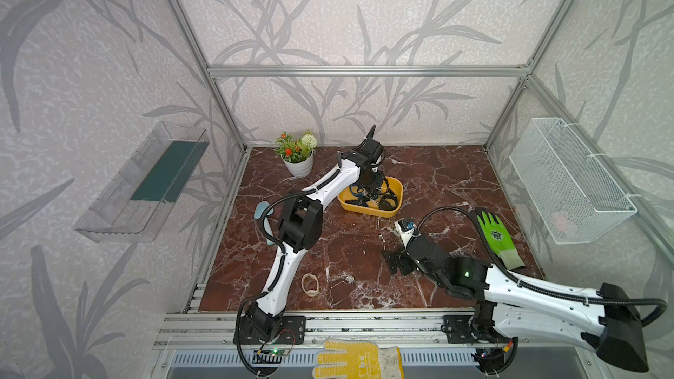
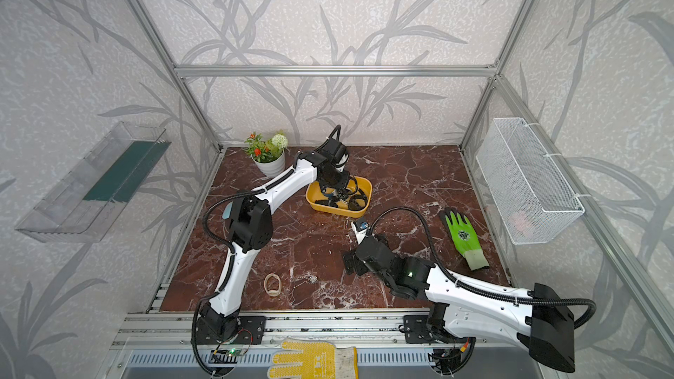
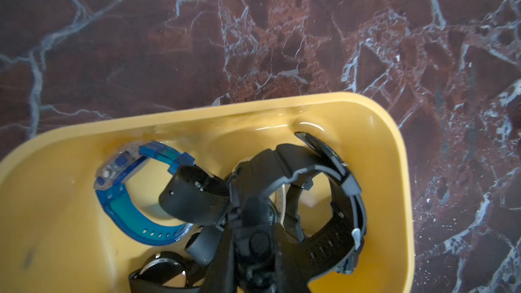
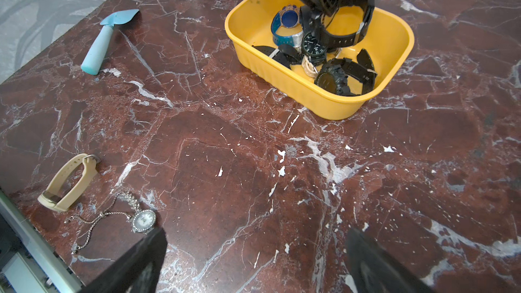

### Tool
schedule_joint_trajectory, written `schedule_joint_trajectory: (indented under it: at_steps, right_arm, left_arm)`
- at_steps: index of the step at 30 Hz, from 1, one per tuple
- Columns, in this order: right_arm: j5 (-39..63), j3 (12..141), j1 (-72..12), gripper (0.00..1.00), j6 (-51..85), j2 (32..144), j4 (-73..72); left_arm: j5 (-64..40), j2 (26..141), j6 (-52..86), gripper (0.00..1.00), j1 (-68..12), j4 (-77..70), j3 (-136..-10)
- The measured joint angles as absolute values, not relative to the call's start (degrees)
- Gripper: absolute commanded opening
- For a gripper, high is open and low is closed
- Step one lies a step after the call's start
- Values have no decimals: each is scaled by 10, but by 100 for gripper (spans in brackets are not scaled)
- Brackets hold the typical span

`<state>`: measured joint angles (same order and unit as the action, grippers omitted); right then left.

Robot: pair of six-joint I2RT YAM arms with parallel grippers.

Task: Put the watch into the storage box
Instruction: Place the watch in the storage box.

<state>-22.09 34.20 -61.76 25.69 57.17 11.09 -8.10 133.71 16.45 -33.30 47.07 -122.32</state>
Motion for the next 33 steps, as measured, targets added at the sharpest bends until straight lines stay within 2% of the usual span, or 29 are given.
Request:
schedule_joint_trajectory:
  at_steps: [5, 11, 19, 23, 33]
  right_arm:
    - [-220, 342, -611, 99, 259, 572, 110]
    - [-220, 342, -599, 99, 259, 572, 110]
    - [-218, 342, -593, 99, 258, 572, 110]
    - [-216, 342, -593, 99, 253, 572, 106]
    - [-194, 341, -573, 99, 234, 595, 72]
  left_arm:
    - [-86, 1344, 165, 18, -333, 480, -1235]
    - [-87, 1342, 170, 46, -333, 482, -1235]
    - [-89, 1291, 177, 64, -333, 463, -1213]
    - [-74, 1210, 186, 74, -333, 428, -1141]
    - [-20, 985, 210, 85, -332, 361, -913]
